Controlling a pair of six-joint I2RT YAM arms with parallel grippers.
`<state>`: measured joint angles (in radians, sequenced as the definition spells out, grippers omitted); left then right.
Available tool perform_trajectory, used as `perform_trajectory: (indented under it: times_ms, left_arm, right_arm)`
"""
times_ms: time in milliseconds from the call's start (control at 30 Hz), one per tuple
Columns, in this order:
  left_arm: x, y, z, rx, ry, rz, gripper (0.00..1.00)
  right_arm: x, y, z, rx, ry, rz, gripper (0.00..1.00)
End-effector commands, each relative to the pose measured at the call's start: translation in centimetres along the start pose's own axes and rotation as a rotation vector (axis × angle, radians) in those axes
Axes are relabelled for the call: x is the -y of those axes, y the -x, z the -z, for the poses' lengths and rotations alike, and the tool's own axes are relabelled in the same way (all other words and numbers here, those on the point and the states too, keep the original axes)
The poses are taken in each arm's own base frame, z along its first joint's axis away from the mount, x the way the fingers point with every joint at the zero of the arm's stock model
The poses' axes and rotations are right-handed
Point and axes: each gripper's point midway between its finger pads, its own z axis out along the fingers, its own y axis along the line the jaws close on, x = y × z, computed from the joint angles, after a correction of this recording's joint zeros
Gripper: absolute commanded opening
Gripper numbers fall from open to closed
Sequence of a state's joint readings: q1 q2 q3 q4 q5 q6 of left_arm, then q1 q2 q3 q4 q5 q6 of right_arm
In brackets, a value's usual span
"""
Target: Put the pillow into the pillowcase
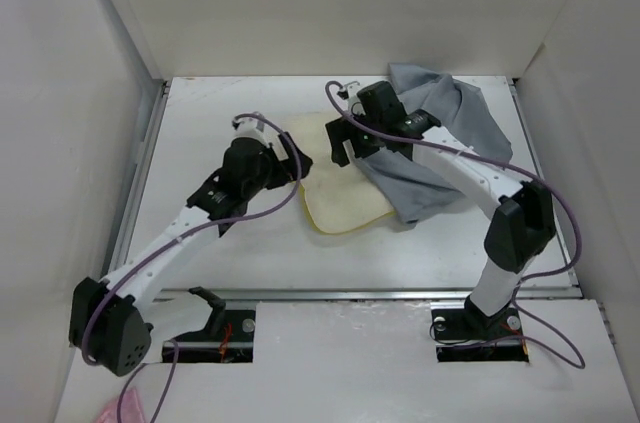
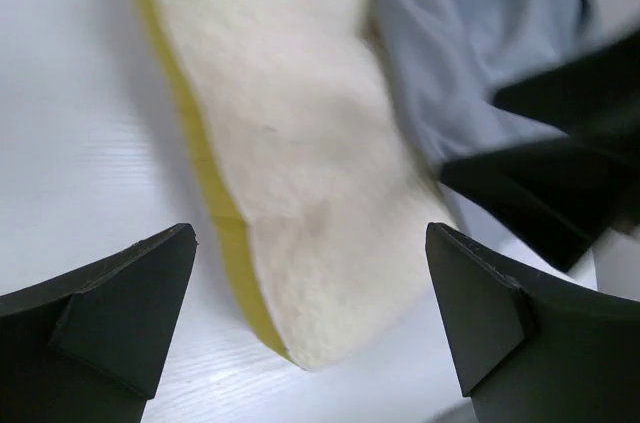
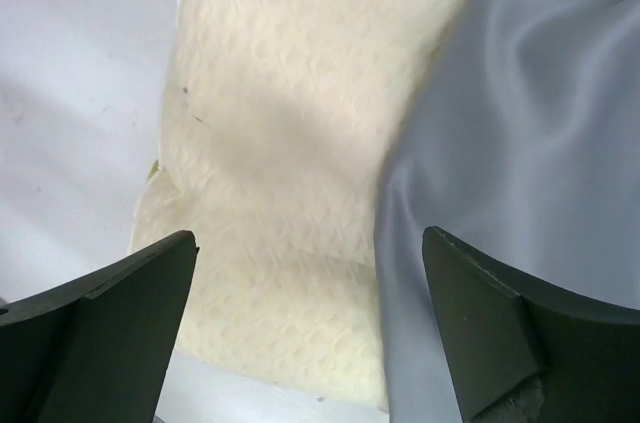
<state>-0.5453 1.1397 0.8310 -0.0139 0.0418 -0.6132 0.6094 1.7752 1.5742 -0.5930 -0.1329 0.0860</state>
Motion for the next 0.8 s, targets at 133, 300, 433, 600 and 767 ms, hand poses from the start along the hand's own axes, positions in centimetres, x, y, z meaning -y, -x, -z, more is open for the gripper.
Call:
perform_trajectory:
  times_ms: [133,300,433,600,767]
  left_arm:
    - [-10.0,2.2,2.6,0.125,0.446,0.166,1.00]
    - [-11.8,1.3,2.4,0.100,0.476,0.199,1.00]
    - [-11.8,1.2,3.1,0.113,0.463,0.207,1.00]
    - [-11.9,1.3,4.4,0.143,0.449,0.213,1.00]
    - [-10.4,1.7,3.8,0.163,0.340,0.192,1.00]
  right_arm:
    - [-3.5,1.5,1.1,0.018,-0.124,0.131,1.00]
    - [-5.8,-1.0,-4.1,-0.081,-0.093,0.144,1.00]
    - [-4.0,-3.1,-8.8,-0.162,-0.197,0.119,1.00]
    - [-3.0,-4.1,-11.0,-0.164,-0.242,0.125,0.00]
    - [-2.3,5.0,-1.1,0.142,-0.188,0.106,0.00]
